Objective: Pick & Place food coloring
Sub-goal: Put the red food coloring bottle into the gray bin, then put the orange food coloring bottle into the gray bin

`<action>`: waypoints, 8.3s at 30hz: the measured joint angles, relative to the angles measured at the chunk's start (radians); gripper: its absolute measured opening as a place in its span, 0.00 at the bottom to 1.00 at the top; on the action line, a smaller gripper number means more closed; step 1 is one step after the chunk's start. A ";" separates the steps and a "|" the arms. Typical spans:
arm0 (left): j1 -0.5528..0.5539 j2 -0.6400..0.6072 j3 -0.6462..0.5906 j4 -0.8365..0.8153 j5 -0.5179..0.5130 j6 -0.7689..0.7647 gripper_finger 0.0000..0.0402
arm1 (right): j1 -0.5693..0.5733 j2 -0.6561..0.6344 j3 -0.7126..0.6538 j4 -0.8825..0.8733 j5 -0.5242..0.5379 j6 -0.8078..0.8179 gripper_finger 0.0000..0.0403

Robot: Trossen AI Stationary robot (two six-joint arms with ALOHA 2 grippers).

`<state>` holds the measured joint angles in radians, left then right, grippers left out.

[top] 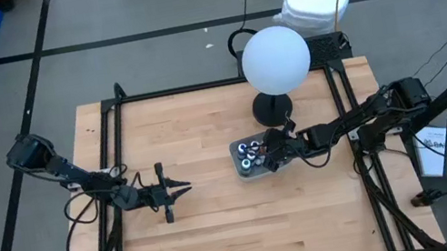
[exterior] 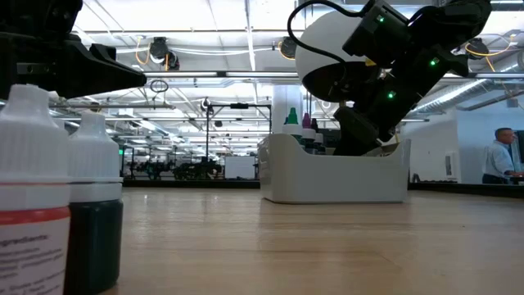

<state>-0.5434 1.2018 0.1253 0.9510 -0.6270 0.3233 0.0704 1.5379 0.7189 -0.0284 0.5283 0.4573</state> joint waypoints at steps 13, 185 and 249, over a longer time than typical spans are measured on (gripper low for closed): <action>0.000 0.000 0.000 0.000 0.000 -0.013 0.14 | 0.000 0.000 0.000 -0.006 -0.009 -0.021 0.19; -0.158 0.600 1.150 -1.356 0.383 -0.721 0.40 | -0.225 -1.195 -0.661 0.458 -0.926 -0.466 0.00; -0.115 0.760 1.378 -1.540 0.429 -0.564 0.13 | -0.225 -1.191 -0.661 0.457 -0.923 -0.468 0.00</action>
<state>-0.6581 1.9617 1.5030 -0.5888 -0.1978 -0.2411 -0.1546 0.3473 0.0578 0.4282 -0.3946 -0.0111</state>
